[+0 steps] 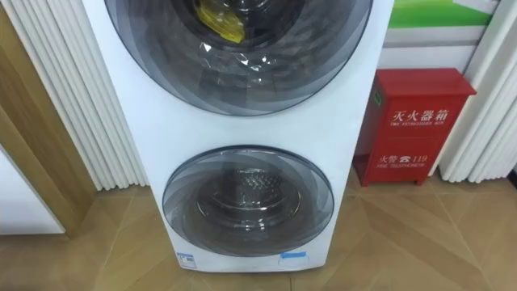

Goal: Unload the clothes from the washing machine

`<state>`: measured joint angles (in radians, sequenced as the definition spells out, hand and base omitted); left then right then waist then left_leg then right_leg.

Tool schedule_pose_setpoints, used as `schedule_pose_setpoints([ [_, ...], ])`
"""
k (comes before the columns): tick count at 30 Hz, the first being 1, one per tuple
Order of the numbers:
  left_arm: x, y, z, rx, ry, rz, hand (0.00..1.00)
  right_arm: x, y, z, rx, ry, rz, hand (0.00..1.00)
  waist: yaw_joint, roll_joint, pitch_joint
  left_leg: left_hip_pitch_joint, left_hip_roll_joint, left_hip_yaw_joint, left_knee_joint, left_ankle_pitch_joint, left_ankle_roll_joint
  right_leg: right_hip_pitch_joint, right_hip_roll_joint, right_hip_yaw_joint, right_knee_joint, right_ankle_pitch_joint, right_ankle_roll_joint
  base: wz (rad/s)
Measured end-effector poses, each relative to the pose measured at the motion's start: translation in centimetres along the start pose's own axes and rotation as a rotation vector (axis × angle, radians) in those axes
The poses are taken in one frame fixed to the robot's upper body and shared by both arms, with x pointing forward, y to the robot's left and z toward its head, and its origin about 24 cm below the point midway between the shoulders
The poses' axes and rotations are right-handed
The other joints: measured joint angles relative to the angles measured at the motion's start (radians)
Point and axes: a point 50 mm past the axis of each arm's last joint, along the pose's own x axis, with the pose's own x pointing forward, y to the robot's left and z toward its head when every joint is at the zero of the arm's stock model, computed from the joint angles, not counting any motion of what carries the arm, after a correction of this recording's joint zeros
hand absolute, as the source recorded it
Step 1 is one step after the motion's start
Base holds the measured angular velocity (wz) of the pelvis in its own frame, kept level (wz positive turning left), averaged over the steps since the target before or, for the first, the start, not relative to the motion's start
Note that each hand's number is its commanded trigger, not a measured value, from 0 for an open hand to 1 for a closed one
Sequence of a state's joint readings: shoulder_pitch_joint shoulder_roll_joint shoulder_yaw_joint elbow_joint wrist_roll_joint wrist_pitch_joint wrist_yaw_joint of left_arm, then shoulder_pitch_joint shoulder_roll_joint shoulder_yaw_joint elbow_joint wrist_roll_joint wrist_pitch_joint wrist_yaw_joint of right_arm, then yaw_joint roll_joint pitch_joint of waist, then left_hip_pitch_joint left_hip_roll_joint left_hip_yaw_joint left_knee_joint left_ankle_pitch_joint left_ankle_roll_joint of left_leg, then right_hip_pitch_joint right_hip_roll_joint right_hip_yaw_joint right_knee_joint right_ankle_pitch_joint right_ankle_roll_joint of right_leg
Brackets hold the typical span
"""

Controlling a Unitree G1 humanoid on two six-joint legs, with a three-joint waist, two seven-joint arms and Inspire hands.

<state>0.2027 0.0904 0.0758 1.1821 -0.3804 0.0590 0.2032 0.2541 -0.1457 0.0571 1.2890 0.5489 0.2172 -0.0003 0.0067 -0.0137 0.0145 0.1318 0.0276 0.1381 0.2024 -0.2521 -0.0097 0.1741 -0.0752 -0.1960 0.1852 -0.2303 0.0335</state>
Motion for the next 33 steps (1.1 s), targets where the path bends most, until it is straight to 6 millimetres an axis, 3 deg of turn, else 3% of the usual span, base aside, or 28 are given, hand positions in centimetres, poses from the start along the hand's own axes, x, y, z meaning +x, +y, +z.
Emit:
schedule_pose_setpoints([
  [20, 0.0, 0.0, 0.3, 0.024, -0.01, -0.031, 0.0, 0.0, -0.1, 0.3, -0.031, -0.005, -0.013, 0.0, 0.0, 0.003, -0.0009, -0.001, 0.0, -0.002, -0.002, 0.0, 0.0, 0.0, 0.0, -0.003, 0.002, 0.0, 0.0, 0.0],
  [22, 0.0, 0.1, 0.2, 0.03, -0.011, -0.033, 0.0, -0.2, 0.0, 1.8, -0.147, -0.041, -0.044, 0.0, 0.0, 0.0, -0.0022, -0.002, -0.002, -0.001, -0.001, 0.0, 0.0, 0.001, -0.002, -0.004, 0.004, 0.0, 0.0, 0.0],
  [25, -0.1, -0.1, 0.8, 0.049, -0.046, -0.042, 0.0, -0.9, -0.3, 5.9, -0.345, -0.138, -0.131, 0.0, 0.004, -0.001, -0.0025, 0.0, -0.008, -0.004, 0.002, 0.003, 0.005, 0.001, -0.01, -0.009, 0.004, 0.0, 0.003, 0.01],
  [26, -0.1, 0.0, 1.0, 0.056, -0.055, -0.041, 0.0, -1.8, 0.3, 9.2, -0.298, -0.253, -0.142, 0.0, 0.002, -0.003, -0.0012, 0.0, -0.009, 0.001, 0.003, 0.005, 0.007, 0.0, -0.011, -0.004, 0.003, 0.0, 0.004, -0.13],
  [27, 0.0, 0.1, 1.5, 0.059, -0.067, -0.037, 0.0, -3.1, 1.8, 12.7, -0.236, -0.387, -0.122, 0.0, -0.001, -0.011, 0.0029, 0.0, -0.008, 0.006, 0.006, 0.006, 0.007, -0.001, -0.011, -0.003, 0.0, 0.0, 0.004, -0.1],
  [28, 0.0, 0.3, 1.7, 0.062, -0.072, -0.035, 0.0, -3.9, 2.7, 14.4, -0.191, -0.46, -0.093, 0.0, 0.0, -0.016, 0.0028, -0.001, -0.008, 0.005, 0.009, 0.006, 0.006, -0.001, -0.01, -0.003, -0.002, 0.0, 0.004, 0.0],
  [30, 0.1, 0.6, 2.7, 0.083, -0.105, -0.041, 0.0, -7.3, 6.2, 19.3, -0.085, -0.693, 0.043, 0.0, 0.004, -0.036, -0.0013, -0.005, -0.005, -0.001, 0.018, 0.007, 0.005, 0.001, -0.005, -0.005, -0.017, 0.001, 0.004, 0.08],
  [33, 0.1, 0.7, 2.9, 0.104, -0.11, -0.037, 0.0, -12.1, 9.5, 23.7, -0.031, -0.918, 0.168, 0.0, 0.012, -0.044, -0.0092, -0.016, -0.007, -0.01, 0.021, 0.007, 0.005, 0.0, -0.005, -0.011, -0.017, 0.004, 0.006, 0.1],
])
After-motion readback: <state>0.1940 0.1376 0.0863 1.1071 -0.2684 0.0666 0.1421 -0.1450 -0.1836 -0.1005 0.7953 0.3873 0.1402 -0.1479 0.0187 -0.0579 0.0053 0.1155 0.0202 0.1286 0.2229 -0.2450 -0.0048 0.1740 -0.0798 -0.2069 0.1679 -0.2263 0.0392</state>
